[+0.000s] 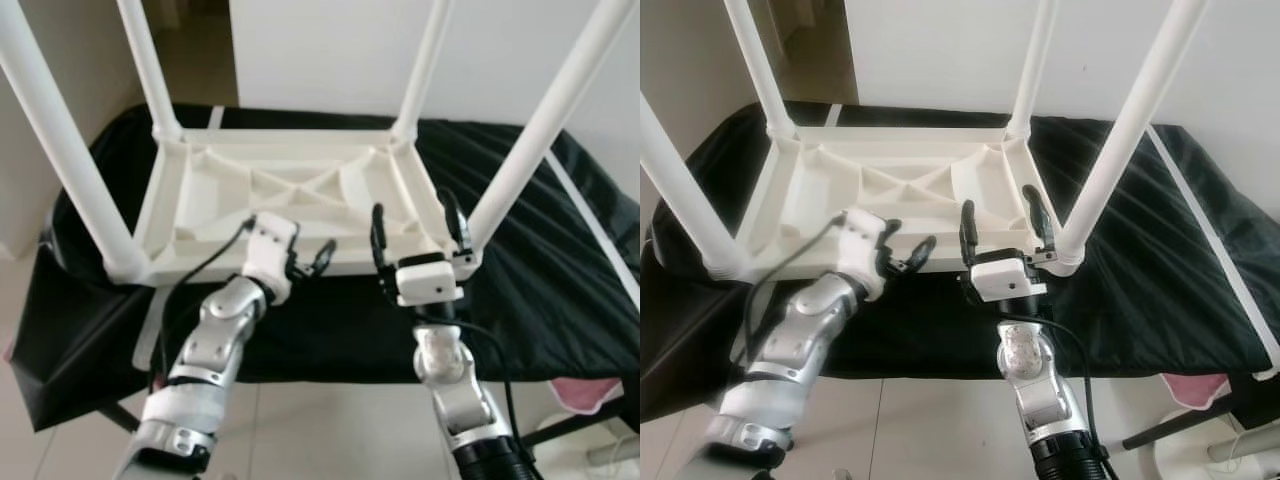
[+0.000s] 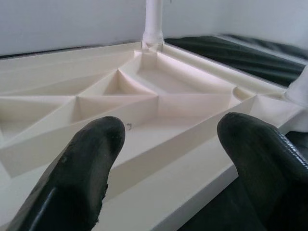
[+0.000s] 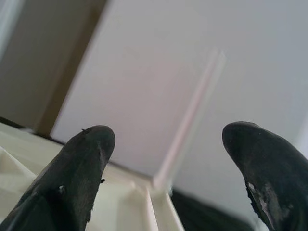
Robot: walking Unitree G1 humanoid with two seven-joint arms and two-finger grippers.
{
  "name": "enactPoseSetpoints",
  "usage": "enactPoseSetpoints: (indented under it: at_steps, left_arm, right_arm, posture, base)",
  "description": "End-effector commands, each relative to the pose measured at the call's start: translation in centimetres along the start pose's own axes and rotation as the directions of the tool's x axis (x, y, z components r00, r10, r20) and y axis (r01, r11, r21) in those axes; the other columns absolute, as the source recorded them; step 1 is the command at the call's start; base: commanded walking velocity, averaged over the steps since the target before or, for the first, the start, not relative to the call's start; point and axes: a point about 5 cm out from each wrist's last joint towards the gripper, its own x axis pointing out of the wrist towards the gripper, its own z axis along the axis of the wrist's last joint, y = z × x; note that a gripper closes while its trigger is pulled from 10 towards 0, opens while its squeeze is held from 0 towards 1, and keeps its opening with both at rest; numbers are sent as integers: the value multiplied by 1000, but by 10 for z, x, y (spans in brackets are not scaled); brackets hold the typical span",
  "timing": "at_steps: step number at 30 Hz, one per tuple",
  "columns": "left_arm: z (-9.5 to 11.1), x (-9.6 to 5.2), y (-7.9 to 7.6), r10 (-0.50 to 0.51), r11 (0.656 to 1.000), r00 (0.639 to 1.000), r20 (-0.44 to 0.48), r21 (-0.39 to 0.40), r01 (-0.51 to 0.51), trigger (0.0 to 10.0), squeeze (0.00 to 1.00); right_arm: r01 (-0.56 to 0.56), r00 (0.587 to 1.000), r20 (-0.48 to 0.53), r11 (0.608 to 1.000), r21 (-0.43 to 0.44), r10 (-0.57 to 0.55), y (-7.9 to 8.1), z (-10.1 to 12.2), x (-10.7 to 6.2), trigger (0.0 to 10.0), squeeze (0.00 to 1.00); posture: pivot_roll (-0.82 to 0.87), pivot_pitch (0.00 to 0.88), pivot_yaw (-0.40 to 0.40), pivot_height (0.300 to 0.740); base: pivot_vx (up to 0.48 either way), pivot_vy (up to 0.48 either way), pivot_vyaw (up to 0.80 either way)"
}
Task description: Building children table
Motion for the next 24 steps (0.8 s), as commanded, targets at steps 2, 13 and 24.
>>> enactPoseSetpoints:
  at_steps: [2, 13, 24]
  left_arm:
    - [1, -9, -1, -49, 999, 999, 4, 7, 49, 10000, 0]
    - [-19, -34, 20, -7, 984, 992, -122, 174, 28, 10000, 0]
    - [-34, -45, 39, 9, 909, 960, -280, 402, 108, 10000, 0]
  right_arm:
    - [27, 993, -119, 999, 39, -22, -6, -10, -3, 10000, 0]
    - [124, 898, -437, 980, 153, -45, -18, -48, -18, 10000, 0]
    - [196, 835, -548, 959, 203, -54, -36, -66, -4, 10000, 0]
  posture:
    - [56, 59, -39, 740]
    - [62, 45, -54, 740]
    - [62, 25, -53, 740]
  base:
    - [0, 0, 0]
    - [0, 0, 0]
    - [0, 0, 0]
